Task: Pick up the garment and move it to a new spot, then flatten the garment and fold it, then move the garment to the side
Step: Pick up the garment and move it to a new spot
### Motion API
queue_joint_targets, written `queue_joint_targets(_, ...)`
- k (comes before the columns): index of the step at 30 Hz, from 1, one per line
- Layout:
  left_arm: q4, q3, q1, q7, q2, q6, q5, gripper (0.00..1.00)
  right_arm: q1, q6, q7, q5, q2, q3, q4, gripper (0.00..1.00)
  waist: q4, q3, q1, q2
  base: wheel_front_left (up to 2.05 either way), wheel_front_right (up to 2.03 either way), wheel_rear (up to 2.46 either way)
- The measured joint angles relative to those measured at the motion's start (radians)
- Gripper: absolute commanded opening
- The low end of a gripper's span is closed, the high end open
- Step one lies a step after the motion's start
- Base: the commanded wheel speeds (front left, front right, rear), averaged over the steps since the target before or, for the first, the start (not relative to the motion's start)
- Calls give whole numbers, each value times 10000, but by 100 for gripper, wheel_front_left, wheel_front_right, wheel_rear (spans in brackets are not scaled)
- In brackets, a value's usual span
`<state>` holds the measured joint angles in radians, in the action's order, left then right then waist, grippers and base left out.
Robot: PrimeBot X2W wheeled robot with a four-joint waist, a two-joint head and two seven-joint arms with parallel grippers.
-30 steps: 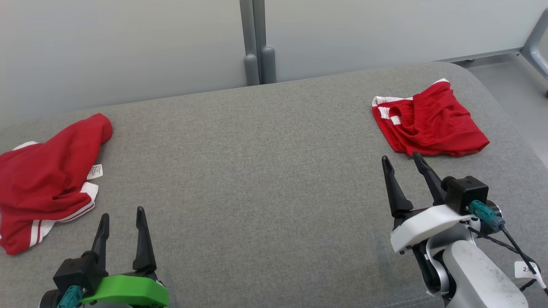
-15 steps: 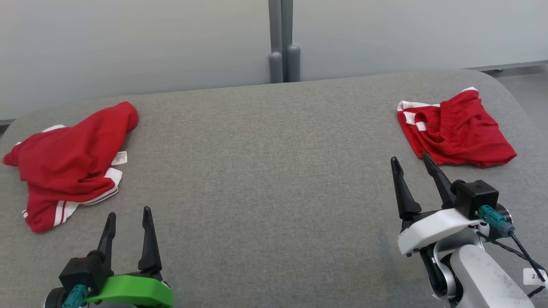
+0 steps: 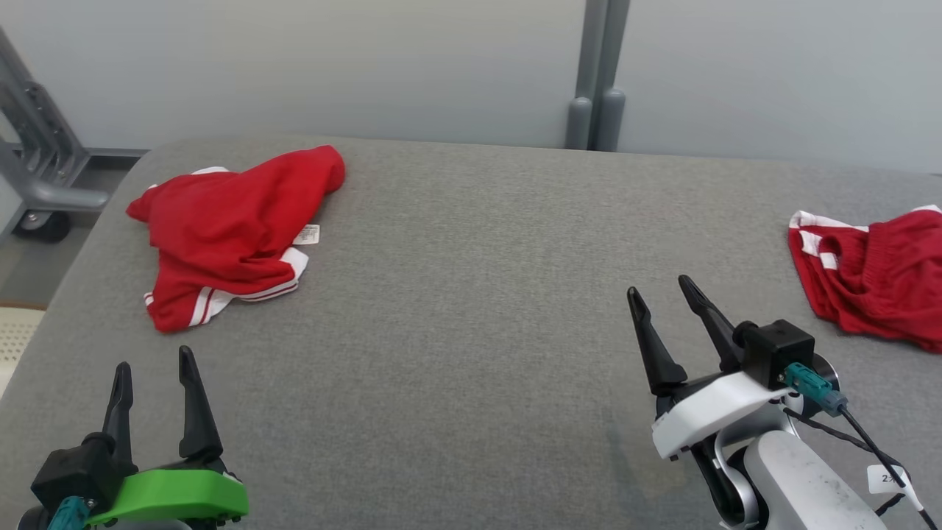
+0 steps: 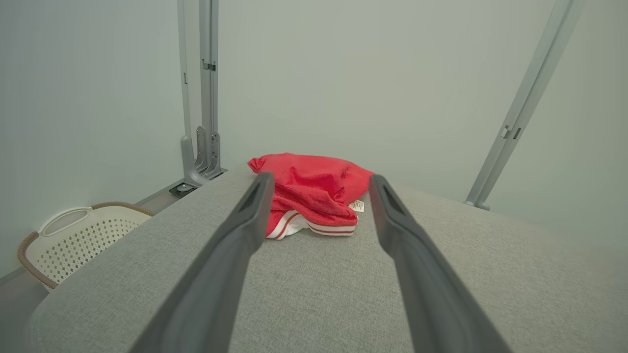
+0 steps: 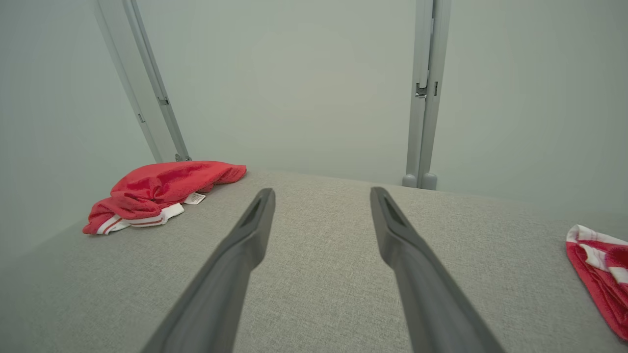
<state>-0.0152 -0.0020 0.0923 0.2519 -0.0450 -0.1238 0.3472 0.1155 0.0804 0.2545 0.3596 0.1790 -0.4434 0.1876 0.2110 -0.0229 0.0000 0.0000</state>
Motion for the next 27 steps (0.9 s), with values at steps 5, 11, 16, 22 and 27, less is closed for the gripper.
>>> queue_joint_targets(5,15,-201,12,0,-2,0,-84,100,0,6,0,0,-138,48,42,100,691,-63,0,0,0,0,0)
queue_joint_targets(11,-46,-890,12,0,-6,0,-178,100,-26,109,0,0,-142,437,12,100,1536,-125,0,0,0,0,0)
queue_joint_targets(16,-75,-911,12,0,-12,0,-182,100,-35,113,0,-15,-178,489,8,100,2182,-159,0,0,0,0,0)
queue_joint_targets(22,-96,-819,62,0,-10,0,-207,100,-63,180,0,-96,-226,451,8,100,2615,-219,0,0,0,0,0)
queue_joint_targets(27,-104,-715,316,0,-15,0,-249,100,-73,182,0,-178,-247,420,-10,100,2505,-207,0,0,0,0,0)
